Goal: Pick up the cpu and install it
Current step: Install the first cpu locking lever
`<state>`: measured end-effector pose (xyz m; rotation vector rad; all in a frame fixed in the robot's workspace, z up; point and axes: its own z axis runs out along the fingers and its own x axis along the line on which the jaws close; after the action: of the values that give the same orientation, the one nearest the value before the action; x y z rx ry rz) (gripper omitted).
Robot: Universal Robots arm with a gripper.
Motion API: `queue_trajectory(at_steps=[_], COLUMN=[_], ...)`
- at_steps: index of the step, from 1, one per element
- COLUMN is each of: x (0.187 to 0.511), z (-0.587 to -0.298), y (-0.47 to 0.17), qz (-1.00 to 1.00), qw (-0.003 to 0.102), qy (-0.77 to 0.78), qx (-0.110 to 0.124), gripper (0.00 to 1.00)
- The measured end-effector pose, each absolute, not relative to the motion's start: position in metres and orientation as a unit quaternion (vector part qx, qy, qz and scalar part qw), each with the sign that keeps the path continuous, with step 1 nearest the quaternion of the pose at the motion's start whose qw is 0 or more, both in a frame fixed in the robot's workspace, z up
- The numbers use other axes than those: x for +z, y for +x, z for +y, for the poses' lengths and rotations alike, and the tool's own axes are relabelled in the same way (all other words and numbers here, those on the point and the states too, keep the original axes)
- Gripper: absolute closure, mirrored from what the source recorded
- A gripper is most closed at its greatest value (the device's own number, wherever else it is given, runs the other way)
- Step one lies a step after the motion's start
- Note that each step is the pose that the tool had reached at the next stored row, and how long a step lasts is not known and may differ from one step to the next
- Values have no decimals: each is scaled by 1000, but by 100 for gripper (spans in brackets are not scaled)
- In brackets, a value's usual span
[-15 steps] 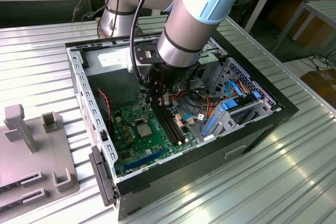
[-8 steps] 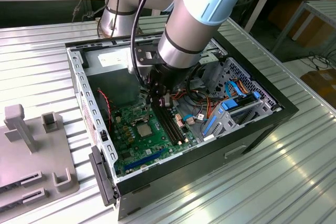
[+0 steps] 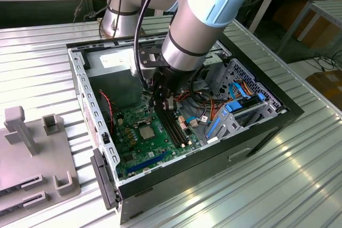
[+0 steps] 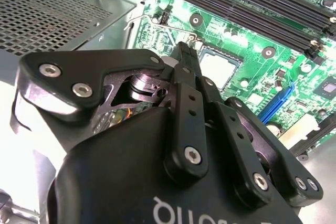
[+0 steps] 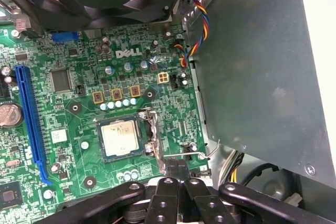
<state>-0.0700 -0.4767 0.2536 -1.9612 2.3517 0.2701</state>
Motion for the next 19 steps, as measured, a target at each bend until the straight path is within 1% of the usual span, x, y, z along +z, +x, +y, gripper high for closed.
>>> queue_trajectory(at_steps=[19], x=[254], z=[-481], y=[-70], qz=[765], qw=[34], qy=[-638], qx=[88], gripper=[89])
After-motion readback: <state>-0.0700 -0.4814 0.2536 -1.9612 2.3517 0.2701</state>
